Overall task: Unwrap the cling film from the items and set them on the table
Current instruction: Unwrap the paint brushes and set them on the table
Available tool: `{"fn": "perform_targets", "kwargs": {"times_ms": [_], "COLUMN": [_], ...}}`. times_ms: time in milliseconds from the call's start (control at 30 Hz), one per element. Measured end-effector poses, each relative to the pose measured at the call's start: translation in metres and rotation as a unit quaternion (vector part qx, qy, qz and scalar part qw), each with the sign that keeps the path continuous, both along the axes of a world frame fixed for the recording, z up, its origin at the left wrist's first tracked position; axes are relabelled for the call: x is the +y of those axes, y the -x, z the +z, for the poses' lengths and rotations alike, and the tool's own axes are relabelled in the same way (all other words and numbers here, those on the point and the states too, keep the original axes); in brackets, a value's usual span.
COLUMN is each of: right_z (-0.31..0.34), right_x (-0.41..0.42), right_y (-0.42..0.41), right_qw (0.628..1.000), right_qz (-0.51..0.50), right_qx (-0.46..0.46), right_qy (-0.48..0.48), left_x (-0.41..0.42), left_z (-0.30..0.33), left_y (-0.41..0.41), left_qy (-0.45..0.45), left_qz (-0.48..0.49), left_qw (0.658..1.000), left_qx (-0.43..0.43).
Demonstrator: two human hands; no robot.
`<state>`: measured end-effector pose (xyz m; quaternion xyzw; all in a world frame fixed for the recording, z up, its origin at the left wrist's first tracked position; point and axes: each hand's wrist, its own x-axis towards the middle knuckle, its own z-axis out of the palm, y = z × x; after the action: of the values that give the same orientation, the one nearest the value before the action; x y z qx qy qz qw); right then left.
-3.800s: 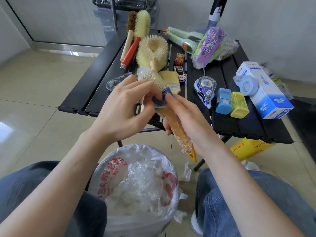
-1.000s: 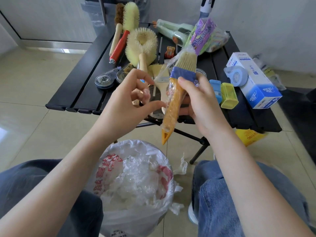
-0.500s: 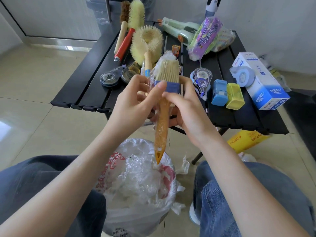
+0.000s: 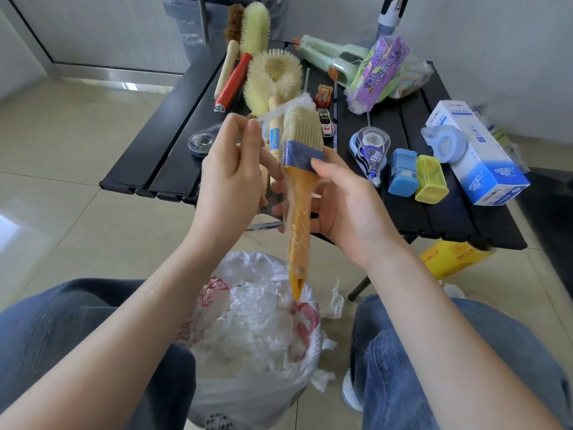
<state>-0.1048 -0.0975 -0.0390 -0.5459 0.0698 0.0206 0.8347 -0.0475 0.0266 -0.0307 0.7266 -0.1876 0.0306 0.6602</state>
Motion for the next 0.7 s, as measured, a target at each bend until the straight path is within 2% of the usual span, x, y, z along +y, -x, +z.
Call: {"fn": "perform_targets", "kwargs": {"times_ms": [133,267,400,567,700], "right_z": [-0.004,-0.006,-0.006,-0.003,-0.006], "right_x": [0.007,0.018,0.019,0.015,0.012], "right_y": [-0.002,0.0,0.0,0.0,-0.001], "right_qw": [0.999,0.997,0.996,0.993,0.974], "right_qz": [0.005,-0.055,-0.086,-0.106,-0.125], "right_qx": [0.034,0.042,0.007,-0.014,-0.027], "right_qy": [0.028,0.032,0.014,0.055,0.185], "left_x": [0.002,-0.001,-0.001,0.003,0.005], "left_z": [0.001,-0.001,-0.003,-0.004,-0.002], "left_y": [0.001,0.01,0.007,0.0,-0.003], "left_qy": [-0.021,-0.044,-0.018,-0.01,0.011], "left_qz": [-0.053,-0.08,-0.052,0.013,0.035], "left_qw": [0.998,0.995,0.997,0.998,0.998], "left_qx": [-0.036,-0.05,-0.054,-0.063,-0.051]}}
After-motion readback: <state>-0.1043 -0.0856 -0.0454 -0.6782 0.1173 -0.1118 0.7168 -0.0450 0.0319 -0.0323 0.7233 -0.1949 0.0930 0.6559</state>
